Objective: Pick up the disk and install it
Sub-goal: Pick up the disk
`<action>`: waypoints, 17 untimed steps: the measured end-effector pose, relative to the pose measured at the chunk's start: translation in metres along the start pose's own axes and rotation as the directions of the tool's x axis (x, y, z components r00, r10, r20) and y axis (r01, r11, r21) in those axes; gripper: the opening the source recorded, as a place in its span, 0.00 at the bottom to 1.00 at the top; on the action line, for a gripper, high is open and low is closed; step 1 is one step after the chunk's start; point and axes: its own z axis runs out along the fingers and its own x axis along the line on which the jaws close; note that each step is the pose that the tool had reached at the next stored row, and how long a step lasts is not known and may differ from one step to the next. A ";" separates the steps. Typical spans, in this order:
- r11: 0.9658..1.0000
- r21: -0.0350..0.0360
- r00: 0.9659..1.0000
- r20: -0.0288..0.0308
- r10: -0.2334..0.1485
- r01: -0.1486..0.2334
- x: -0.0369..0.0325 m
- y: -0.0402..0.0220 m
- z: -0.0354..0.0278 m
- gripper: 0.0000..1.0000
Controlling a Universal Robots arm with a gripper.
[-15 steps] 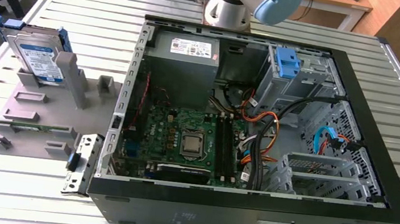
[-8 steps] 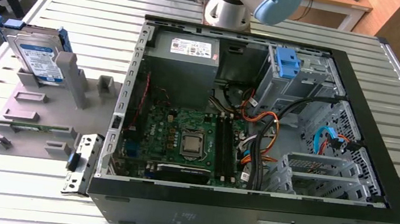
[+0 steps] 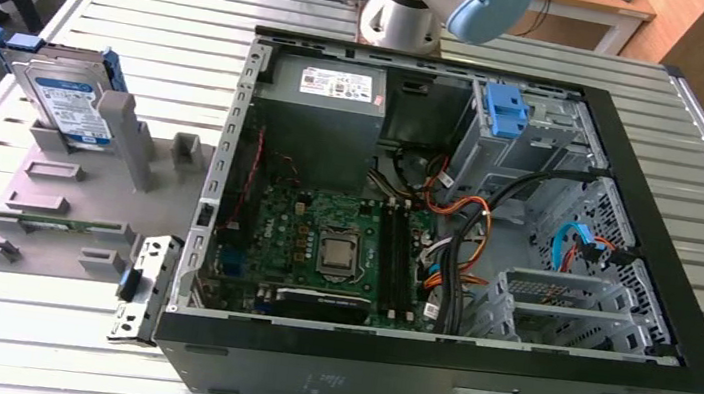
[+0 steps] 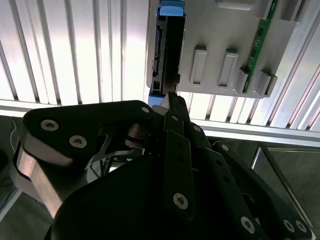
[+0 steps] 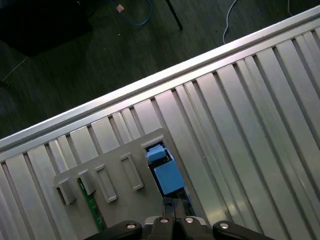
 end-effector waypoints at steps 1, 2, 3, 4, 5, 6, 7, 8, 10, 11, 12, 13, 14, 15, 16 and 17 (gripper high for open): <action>1.000 0.000 1.000 -0.001 -0.016 0.016 0.0000 0.0000 0.0002 0.11; 0.999 -0.001 0.999 -0.001 -0.032 0.032 0.0000 0.0000 0.0004 0.11; 0.999 -0.001 0.999 -0.002 -0.047 0.047 0.0000 0.0000 0.0006 0.11; 0.998 -0.002 0.998 -0.003 -0.061 0.061 0.0000 0.0000 0.0008 0.11; 0.997 -0.002 0.997 -0.003 -0.075 0.075 0.0000 0.0000 0.0009 0.11; 0.996 -0.002 0.996 -0.004 -0.085 0.085 0.0001 0.0000 0.0009 0.11; 0.996 -0.002 0.996 -0.004 -0.088 0.088 0.0001 0.0000 0.0009 0.11; 0.996 -0.002 0.996 -0.004 -0.089 0.089 0.0001 0.0000 0.0009 0.11; 0.996 -0.002 0.996 -0.004 -0.089 0.089 0.0000 0.0000 0.0010 0.11; 0.996 -0.002 0.996 -0.004 -0.089 0.089 0.0000 0.0000 0.0010 0.11; 0.996 -0.002 0.996 -0.004 -0.089 0.089 0.0000 0.0000 0.0010 0.11; 0.996 -0.002 0.996 -0.004 -0.089 0.089 0.0000 0.0000 0.0010 0.11; 0.996 -0.002 0.996 -0.004 -0.089 0.089 0.0000 0.0000 0.0010 0.11; 0.996 -0.002 0.996 -0.004 -0.089 0.089 0.0000 0.0000 0.0010 0.11; 0.996 -0.002 0.996 -0.004 -0.089 0.089 0.0000 0.0000 0.0010 0.11; 0.996 -0.002 0.996 -0.004 -0.089 0.089 0.0000 0.0000 0.0010 0.11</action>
